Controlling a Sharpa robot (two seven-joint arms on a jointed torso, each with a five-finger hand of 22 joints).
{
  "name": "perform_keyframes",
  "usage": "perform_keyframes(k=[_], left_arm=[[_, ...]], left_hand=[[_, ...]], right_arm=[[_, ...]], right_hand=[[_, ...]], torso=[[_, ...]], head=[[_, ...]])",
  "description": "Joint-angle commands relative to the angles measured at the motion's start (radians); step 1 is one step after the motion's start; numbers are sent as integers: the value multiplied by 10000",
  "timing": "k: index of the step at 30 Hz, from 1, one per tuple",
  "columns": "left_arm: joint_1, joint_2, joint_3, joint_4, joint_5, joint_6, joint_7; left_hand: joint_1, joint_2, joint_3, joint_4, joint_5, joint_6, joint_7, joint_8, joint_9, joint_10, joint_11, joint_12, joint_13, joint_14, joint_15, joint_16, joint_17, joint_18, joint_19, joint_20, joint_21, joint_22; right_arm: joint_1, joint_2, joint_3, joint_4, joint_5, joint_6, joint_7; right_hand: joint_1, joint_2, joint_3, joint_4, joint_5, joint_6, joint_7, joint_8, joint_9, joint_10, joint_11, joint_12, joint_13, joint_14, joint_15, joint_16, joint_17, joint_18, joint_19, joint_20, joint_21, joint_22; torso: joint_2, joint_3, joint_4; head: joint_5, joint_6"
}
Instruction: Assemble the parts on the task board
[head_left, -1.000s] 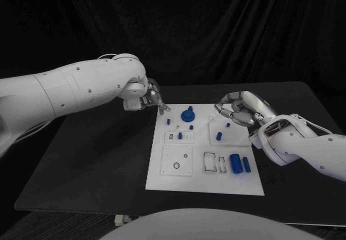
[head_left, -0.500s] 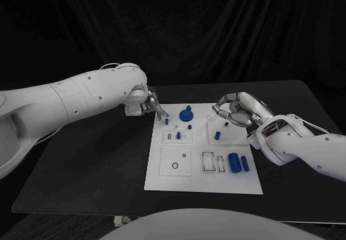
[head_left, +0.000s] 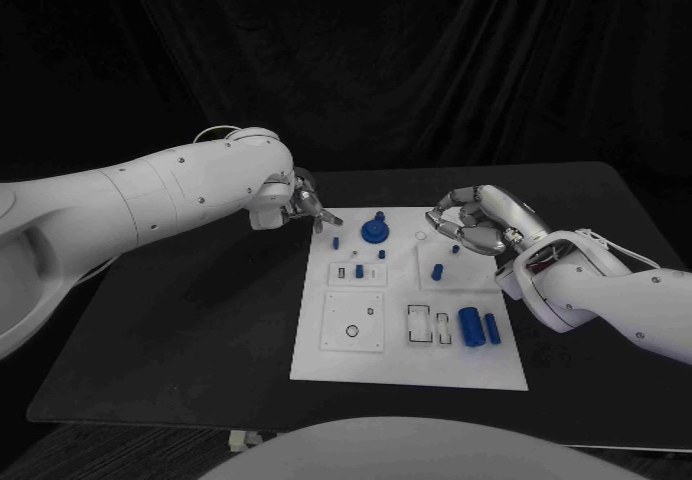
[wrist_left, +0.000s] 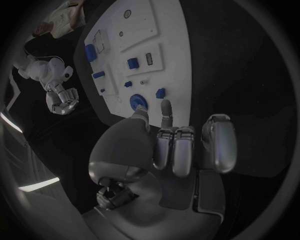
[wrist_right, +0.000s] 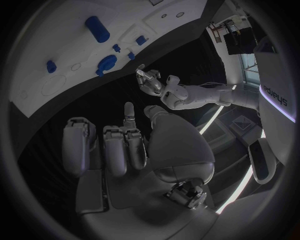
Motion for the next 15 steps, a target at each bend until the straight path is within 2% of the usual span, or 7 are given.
perform_keyframes(k=[1, 6, 11, 15], left_arm=[[-25, 45, 9, -30, -371, -108, 511], [-63, 133, 9, -168, -337, -43, 556], [-164, 257, 9, -361, -323, 5, 602], [-257, 335, 9, -473, -374, -86, 738]], left_hand=[[-94, 75, -68, -18, -18, -126, -5, 51, 28, 1039, -60, 34, 2635, 1039, -46, 65, 2634, 30, 474, -90, 14, 2000], [37, 163, -34, -62, 59, -246, 9, 48, 63, 1039, -47, 34, 2635, 1039, -35, 65, 2634, 36, 459, -86, -26, 1990], [448, 194, 10, -124, 532, -453, 72, -42, 56, 1039, 11, 34, 2635, 1039, 14, 65, 2634, 43, 430, -48, -74, 1979], [588, 169, 19, -155, 660, -477, 82, -53, 58, 1039, 22, 34, 2635, 1039, 26, 65, 2634, 40, 430, -36, -58, 1983]], right_arm=[[-23, 19, 4, -12, -68, 99, -36], [-23, 41, 4, -41, -68, 141, -59], [-23, 47, 4, -60, -68, 164, -76], [-24, 34, 4, -60, -68, 171, -85]], right_hand=[[-63, 2, -19, 13, -30, -15, 12, 35, -10, 1075, -8, 27, 2631, 1056, -5, 26, 2634, 98, -31, -11, -11, 1978], [-68, 9, -19, 10, -45, -10, 8, 40, -11, 1075, -11, 27, 2631, 1056, -6, 26, 2634, 99, -32, -11, -13, 1978], [-68, 15, -16, 9, -48, -9, 6, 41, -12, 1075, -12, 27, 2631, 1056, -7, 26, 2634, 97, -29, -11, -8, 1980], [-68, 15, -16, 9, -48, -9, 6, 41, -12, 1075, -12, 27, 2631, 1056, -7, 26, 2634, 97, -29, -11, -8, 1980]], torso=[[-15, 2, 11], [-23, 2, 16], [-21, 0, 18], [-16, 3, 10]], head=[[10, 2], [-21, 2], [-14, 2], [3, 2]])
